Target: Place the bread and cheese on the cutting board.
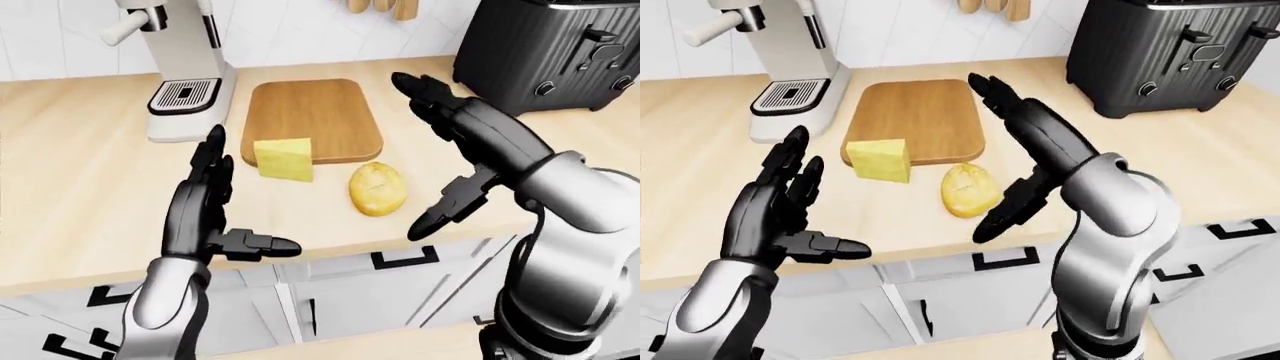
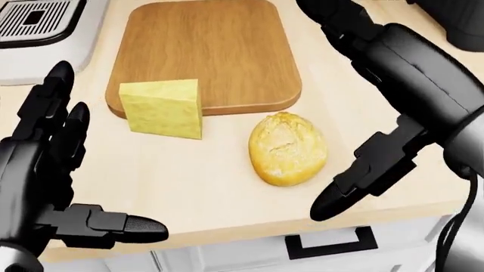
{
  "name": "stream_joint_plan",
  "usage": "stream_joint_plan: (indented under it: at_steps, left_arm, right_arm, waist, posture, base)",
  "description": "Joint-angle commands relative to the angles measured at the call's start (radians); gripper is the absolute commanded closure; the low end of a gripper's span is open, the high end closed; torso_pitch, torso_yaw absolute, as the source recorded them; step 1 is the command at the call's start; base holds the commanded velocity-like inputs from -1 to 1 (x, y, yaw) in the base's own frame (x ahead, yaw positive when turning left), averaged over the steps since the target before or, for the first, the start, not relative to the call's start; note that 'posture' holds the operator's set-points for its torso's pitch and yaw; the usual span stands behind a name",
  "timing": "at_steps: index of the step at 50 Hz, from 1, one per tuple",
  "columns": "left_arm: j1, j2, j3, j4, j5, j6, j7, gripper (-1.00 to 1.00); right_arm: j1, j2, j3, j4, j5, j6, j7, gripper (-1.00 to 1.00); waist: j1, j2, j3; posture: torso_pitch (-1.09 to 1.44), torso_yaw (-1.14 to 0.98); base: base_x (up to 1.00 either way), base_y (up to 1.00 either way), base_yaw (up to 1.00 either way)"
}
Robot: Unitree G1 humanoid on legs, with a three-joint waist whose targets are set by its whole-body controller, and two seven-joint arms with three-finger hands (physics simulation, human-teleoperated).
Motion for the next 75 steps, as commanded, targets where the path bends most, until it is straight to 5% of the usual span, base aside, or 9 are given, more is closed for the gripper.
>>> stream_joint_plan:
  at_steps: [1, 21, 75]
  left_arm:
    - [-0.022, 0.006, 0.014, -0.038, -0.002, -0.024, 0.003, -1.0]
    - [-0.019, 0.011, 0.016, -0.028, -0.003, -0.035, 0.007, -1.0]
    - [-0.002, 0.016, 0.034, -0.012, -0.014, -0.061, 0.001, -1.0]
  right_arm:
    - [-0.012, 0.008, -0.01, -0.023, -0.061, -0.054, 0.049, -0.82]
    - [-0.069, 0.074, -0.029, 0.037, -0.187, -0.239, 0.22, -0.25]
    - [-0.175, 0.069, -0.025, 0.231, -0.204, -0.499, 0.302, -0.26]
  waist:
    - [-0.001, 0.002, -0.02]
    - [-0.007, 0.012, -0.017]
    - [-0.009, 0.014, -0.018]
  posture:
    - [0.0, 0.0]
    - [0.0, 0.0]
    - [0.0, 0.0]
  base:
    - [0.0, 0.0, 0.0]
    - [0.0, 0.0, 0.0]
    - [0.0, 0.0, 0.0]
